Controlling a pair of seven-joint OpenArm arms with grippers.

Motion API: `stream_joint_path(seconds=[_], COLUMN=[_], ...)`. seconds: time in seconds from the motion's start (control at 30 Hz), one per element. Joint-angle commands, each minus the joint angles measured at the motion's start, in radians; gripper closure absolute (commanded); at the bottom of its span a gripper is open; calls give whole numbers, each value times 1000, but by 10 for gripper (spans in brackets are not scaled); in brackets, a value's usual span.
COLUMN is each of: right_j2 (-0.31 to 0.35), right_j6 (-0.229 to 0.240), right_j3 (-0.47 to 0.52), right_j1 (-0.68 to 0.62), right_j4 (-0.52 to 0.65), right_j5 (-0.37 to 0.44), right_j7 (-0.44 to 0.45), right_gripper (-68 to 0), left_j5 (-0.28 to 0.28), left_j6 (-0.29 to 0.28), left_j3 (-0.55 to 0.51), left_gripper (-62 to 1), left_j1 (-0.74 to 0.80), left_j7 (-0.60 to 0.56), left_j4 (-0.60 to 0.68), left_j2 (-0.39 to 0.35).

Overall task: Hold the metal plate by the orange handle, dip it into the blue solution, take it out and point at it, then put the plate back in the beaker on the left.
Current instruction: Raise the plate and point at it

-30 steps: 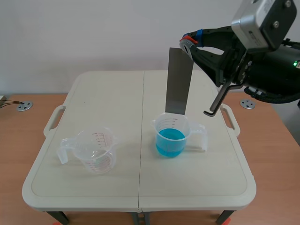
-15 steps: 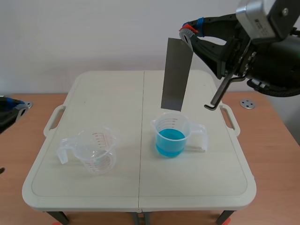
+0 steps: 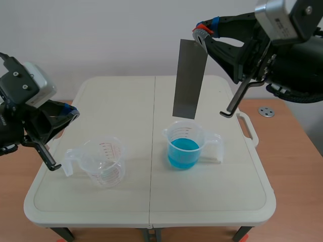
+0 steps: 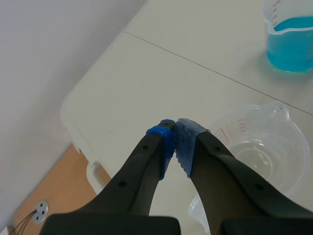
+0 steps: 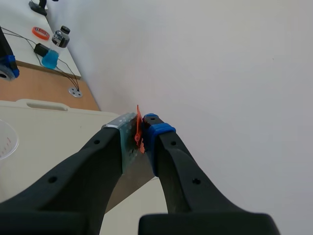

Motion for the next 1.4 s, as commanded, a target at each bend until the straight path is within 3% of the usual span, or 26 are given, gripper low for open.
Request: stream_joint_path(seconds=[0.0,0.17,0.4,0.9,1.37], right_j2=[5,5,5,5,5], right_j6=[6,6,6,6,6], right_j3=[14,14,14,14,14], right_j1=[13,13,13,13,13], right_j4=[25,25,25,25,25], right_j5=[22,22,22,22,22], right_j7=[14,14,14,11,7], right_gripper=[-13,-13,-13,-13,-13], left_j5=[8,25,98,119,127], left_j6=[6,6,6,-3,-130], left_j3=[16,103,200,334,388], left_gripper=[-23,-23,-23,-23,-23], left_j1=[-35,-137,-253,-403,-463], left_j7=[-12,-13,-18,-19,-16], left_j4=[-11,-92,-198,-291,-307], left_j2=[8,32,91,160,231])
